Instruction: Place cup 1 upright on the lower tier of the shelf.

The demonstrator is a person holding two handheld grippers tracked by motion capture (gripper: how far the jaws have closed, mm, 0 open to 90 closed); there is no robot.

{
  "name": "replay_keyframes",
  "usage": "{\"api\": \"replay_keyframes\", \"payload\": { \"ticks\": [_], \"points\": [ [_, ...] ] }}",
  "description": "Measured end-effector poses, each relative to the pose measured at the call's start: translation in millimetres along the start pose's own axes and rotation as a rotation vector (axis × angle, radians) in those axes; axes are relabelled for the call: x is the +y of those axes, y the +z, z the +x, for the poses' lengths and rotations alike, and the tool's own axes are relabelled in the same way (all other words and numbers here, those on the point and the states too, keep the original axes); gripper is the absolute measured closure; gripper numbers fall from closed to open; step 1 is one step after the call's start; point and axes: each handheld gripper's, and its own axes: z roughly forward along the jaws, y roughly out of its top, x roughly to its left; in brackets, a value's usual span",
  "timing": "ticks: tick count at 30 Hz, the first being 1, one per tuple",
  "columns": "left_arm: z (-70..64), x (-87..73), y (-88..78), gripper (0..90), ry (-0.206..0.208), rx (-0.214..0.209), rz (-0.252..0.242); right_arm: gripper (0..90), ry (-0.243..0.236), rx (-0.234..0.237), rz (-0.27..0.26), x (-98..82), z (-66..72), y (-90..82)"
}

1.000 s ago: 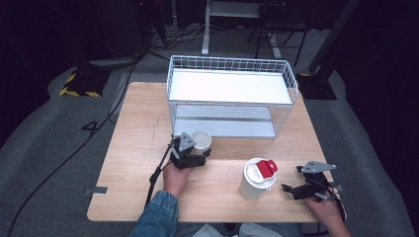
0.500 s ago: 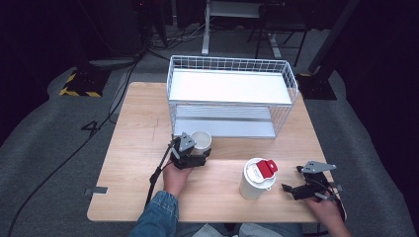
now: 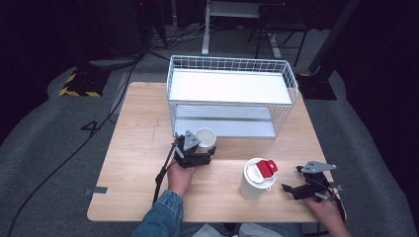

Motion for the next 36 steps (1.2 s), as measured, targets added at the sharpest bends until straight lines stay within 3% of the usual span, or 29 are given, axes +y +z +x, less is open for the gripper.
{"api": "replay_keyframes", "payload": {
  "ticks": [6, 15, 21, 29, 36],
  "points": [
    [-5.7, 12.0, 3.4, 21.7, 0.023, 0.016, -0.009, 0.4, 0.002, 0.0, 0.0, 0.0, 0.2, 0.0],
    [-8.6, 31.7, 11.2, 21.8, 0.024, 0.004, -0.034, 0.4, 0.001, 0.0, -0.001, 0.0, 0.0, 0.1],
    [-9.9, 41.5, 19.8, 21.7, 0.026, 0.001, -0.022, 0.4, 0.001, 0.0, -0.001, 0.0, 0.0, 0.1],
    [-9.3, 48.0, 29.7, 21.7, 0.029, 0.007, -0.011, 0.4, 0.001, 0.0, 0.0, 0.0, 0.2, -0.1],
    [-7.5, 52.5, 40.6, 21.7, 0.013, 0.024, -0.046, 0.5, 0.001, 0.0, 0.0, 0.0, 0.2, -0.1]
  ]
}}
